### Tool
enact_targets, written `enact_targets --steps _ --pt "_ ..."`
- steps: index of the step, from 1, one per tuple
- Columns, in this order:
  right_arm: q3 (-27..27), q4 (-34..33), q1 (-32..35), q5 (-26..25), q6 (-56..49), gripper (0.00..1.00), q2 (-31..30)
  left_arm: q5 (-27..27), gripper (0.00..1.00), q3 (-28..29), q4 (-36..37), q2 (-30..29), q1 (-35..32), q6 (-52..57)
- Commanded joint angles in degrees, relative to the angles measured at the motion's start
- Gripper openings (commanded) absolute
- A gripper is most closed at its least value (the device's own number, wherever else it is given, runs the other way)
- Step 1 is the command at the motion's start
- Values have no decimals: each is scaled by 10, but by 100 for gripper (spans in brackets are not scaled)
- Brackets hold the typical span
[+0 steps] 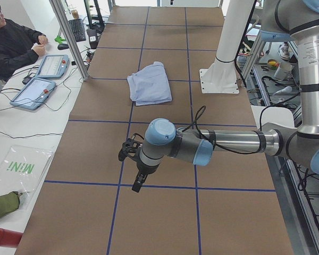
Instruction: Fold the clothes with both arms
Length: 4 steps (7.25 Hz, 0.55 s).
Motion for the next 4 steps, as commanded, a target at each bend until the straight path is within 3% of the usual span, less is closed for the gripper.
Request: enact_targets --steps 1,4 --pt "-2 4 27 14 -5 100 -10 -41 100 18 47 12 -7 4" --pt "-4 8 32 13 -6 100 -10 -38 100 29 51 21 -6 -2"
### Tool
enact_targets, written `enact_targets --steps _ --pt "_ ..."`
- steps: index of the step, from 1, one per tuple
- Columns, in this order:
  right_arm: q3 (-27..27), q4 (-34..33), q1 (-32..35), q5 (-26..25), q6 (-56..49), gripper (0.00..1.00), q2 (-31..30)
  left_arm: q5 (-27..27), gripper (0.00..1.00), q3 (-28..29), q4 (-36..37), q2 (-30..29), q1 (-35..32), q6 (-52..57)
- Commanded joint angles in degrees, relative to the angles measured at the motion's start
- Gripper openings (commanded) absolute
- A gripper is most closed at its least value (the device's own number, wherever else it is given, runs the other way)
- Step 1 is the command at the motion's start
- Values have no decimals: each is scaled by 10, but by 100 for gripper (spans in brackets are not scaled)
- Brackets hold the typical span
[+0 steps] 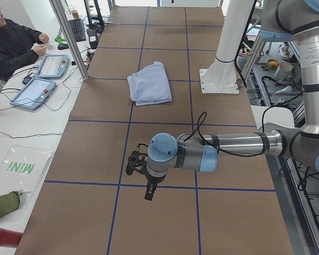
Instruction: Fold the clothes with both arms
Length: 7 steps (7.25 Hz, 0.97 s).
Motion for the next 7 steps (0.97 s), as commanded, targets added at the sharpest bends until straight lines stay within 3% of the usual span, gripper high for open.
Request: enact_targets --steps 1,3,5,7 --pt "-2 1 2 -2 -1 100 1 12 100 9 -1 2 1 0" --pt "-5 1 2 1 1 100 2 10 100 -1 -1 -1 0 -5" --pt "-8 18 2 1 2 100 2 15 100 -40 -1 0 1 -107" --pt "-10 24 2 1 2 100 1 12 100 -49 -5 -1 5 -107"
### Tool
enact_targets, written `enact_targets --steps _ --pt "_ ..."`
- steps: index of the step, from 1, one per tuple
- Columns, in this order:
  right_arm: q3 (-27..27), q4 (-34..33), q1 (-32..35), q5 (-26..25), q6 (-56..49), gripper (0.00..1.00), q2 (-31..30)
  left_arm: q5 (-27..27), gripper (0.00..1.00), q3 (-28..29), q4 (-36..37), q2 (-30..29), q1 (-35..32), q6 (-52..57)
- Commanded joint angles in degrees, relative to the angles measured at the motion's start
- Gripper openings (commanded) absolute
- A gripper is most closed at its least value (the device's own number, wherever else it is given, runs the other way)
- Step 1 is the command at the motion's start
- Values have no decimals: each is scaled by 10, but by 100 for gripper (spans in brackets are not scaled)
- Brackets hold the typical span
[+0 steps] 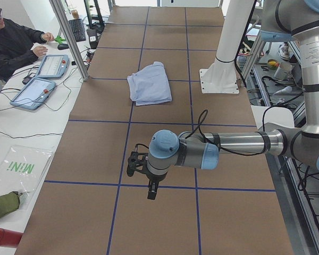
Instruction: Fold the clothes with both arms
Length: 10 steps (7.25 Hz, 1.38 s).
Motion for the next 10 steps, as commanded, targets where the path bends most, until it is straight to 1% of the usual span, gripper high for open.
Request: enact_targets --steps 1,2,4,10 --pt "-2 5 0 1 1 100 0 -2 100 -10 -2 -3 17 -8" --pt "-2 5 0 3 1 100 0 -4 100 -12 -2 -4 30 -8" --pt "-2 5 0 2 2 100 0 -4 100 -11 0 2 31 17" --pt "-3 5 0 3 1 100 -3 -2 100 -9 3 6 31 17"
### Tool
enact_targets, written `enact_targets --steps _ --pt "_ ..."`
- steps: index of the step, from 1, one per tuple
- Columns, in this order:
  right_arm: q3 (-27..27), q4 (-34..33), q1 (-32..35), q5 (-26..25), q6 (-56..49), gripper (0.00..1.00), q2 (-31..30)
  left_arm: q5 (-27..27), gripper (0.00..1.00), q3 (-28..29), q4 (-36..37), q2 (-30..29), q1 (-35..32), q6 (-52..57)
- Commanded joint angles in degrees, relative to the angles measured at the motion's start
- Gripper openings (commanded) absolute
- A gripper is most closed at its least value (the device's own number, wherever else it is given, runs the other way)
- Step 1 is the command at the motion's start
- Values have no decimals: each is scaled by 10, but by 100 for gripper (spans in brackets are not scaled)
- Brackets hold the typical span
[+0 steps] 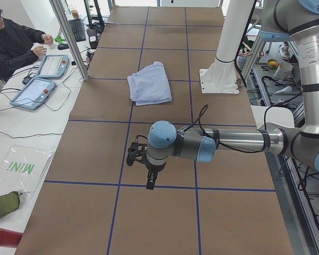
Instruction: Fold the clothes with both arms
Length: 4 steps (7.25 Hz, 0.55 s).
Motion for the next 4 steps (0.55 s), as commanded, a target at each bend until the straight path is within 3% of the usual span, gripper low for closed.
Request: enact_targets --steps 1,4 --pt "2 1 0 0 0 100 1 1 100 1 0 10 0 0" --pt "-1 20 0 2 2 100 -1 3 100 6 1 18 0 0"
